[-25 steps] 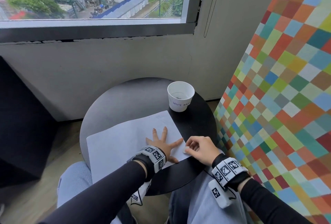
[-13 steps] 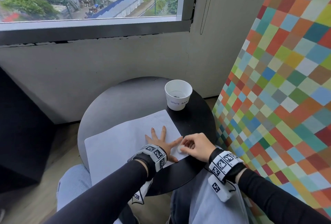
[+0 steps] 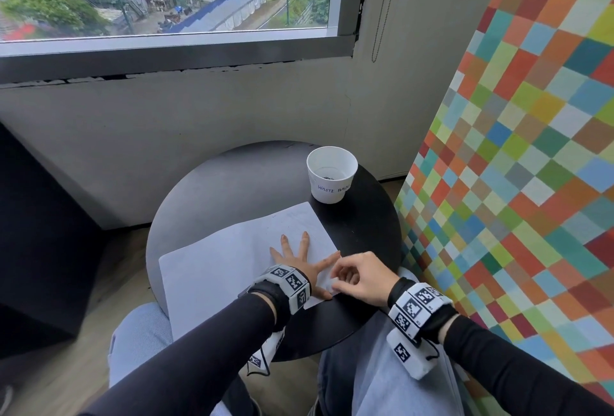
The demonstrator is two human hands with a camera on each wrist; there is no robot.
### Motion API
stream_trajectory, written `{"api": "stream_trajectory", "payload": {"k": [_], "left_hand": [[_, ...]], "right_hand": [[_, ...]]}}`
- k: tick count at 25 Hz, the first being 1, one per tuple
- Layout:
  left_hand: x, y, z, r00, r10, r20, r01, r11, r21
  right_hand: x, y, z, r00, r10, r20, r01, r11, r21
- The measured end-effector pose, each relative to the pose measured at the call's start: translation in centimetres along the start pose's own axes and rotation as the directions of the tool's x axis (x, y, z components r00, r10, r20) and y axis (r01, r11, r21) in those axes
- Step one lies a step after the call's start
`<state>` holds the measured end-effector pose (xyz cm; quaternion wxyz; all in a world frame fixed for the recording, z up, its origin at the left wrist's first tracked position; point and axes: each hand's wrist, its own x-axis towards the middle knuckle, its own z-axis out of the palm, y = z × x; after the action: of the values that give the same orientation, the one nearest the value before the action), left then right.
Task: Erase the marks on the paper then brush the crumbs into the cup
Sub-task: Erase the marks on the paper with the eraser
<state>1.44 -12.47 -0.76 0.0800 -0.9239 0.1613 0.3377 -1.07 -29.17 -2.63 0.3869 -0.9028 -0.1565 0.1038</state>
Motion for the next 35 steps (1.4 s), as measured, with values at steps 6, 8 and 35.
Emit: {"api": "stream_trajectory", "payload": {"k": [6,8,35], "left_hand": [[0.0,0.0,0.0,1.000,-0.003,0.004,0.003,1.000,-0.013],[0.0,0.1,0.0,1.000,-0.004,0.004,0.004,1.000,-0.003],[0.0,0.1,-0.1,1.000,-0.007,0.009,0.007,1.000,-0.008]], "right_hand": [[0.6,0.5,-1.0,0.995,0.038,-0.097,-0.041,0.999,-0.029],[0.3,0.0,-0.4,0.999,-0.015,0.042,0.016,0.999,-0.029],[1.1,1.0,-2.2,0.996,0.024,-0.080,-0.029,0.998,-0.054]]}}
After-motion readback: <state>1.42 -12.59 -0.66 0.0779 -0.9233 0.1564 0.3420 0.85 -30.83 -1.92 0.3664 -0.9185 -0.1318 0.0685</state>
